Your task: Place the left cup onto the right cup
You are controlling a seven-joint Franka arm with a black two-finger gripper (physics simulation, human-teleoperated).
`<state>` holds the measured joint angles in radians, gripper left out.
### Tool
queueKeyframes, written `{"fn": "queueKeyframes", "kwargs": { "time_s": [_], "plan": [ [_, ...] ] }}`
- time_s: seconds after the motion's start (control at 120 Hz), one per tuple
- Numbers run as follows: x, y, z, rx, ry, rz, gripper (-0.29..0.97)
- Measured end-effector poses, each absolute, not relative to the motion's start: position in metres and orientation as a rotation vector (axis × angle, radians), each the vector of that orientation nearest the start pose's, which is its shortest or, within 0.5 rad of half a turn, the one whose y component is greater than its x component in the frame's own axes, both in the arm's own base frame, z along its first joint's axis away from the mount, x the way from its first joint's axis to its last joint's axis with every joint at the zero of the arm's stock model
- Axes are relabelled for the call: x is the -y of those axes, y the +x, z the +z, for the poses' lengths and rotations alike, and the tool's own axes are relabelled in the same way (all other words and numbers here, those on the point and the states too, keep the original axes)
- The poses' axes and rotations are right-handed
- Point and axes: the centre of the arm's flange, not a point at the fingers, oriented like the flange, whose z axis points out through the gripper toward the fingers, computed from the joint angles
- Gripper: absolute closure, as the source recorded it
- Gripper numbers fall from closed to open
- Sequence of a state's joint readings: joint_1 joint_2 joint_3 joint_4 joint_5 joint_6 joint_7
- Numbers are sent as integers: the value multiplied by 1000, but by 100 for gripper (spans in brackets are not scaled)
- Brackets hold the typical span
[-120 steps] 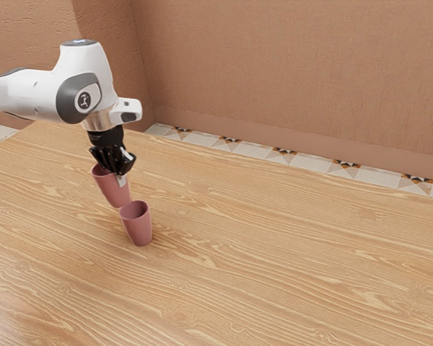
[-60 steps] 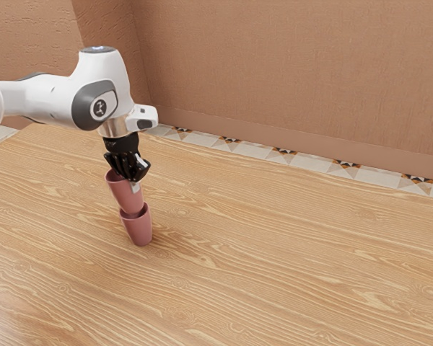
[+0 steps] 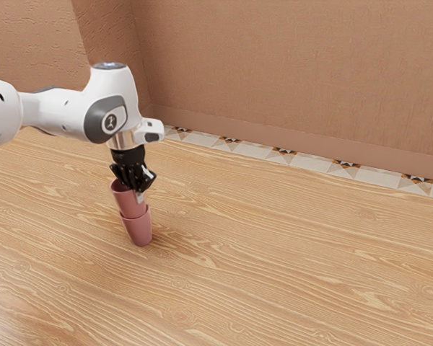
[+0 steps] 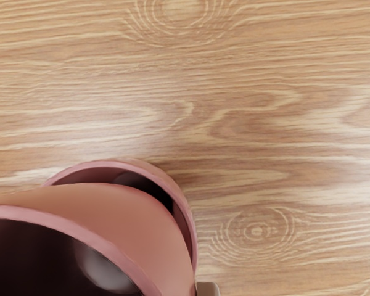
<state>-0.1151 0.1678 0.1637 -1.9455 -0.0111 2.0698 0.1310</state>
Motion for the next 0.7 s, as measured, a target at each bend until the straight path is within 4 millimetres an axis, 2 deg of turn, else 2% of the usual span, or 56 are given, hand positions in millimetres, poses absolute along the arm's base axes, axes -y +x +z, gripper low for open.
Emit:
{"fn": "queueKeyframes", "kwargs": {
  "time_s": [0.183,0.342,0.458,0.542,0.7],
  "plan": [
    [-24,590,383,-117,-3123,83,75],
    [-24,591,382,-115,-3127,77,40],
    [-23,591,387,-116,-3128,62,23],
    [-23,588,405,-118,-3132,24,16],
    [-24,571,465,-124,-3145,-77,7]
  ]
}}
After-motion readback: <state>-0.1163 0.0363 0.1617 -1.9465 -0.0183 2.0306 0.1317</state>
